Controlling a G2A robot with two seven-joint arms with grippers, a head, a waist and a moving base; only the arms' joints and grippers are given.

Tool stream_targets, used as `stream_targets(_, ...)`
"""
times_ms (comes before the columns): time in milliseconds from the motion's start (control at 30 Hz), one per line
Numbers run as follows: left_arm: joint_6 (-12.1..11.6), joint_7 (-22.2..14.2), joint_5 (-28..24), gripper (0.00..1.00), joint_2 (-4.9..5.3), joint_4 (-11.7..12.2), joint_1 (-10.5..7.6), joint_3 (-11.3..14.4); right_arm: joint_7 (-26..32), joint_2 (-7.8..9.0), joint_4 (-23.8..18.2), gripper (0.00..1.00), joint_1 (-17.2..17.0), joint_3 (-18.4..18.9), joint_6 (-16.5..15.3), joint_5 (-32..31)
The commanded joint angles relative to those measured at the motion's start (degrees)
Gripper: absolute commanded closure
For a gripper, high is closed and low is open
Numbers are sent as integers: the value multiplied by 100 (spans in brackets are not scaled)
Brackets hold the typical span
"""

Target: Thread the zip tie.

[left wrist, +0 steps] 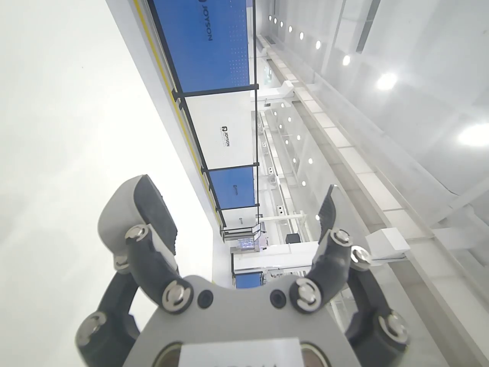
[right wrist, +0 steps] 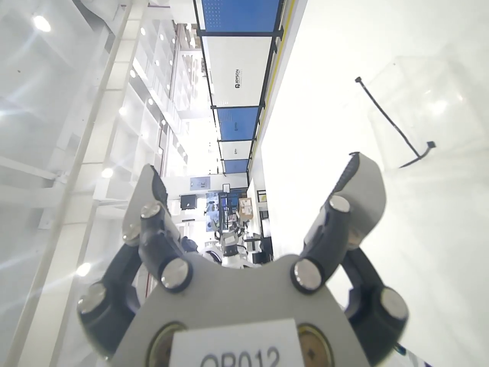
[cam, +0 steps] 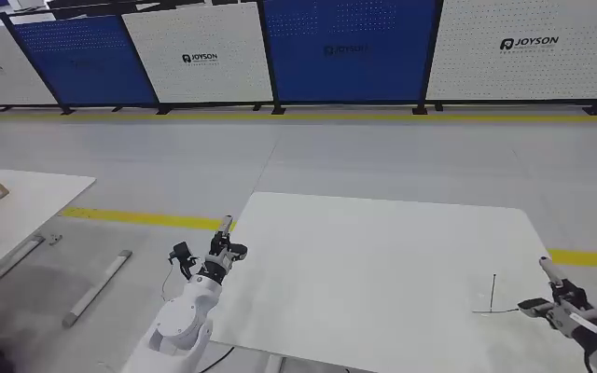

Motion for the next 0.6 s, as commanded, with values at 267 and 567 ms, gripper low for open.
stream_targets(267, 0, 0, 0, 0, 0, 0, 0, 0, 2900, 475, 335, 0, 1014, -92, -117, -2454)
stream_targets(567, 0, 0, 0, 0, 0, 0, 0, 0, 2912, 500, 354, 0, 1073, -75, -88, -2607)
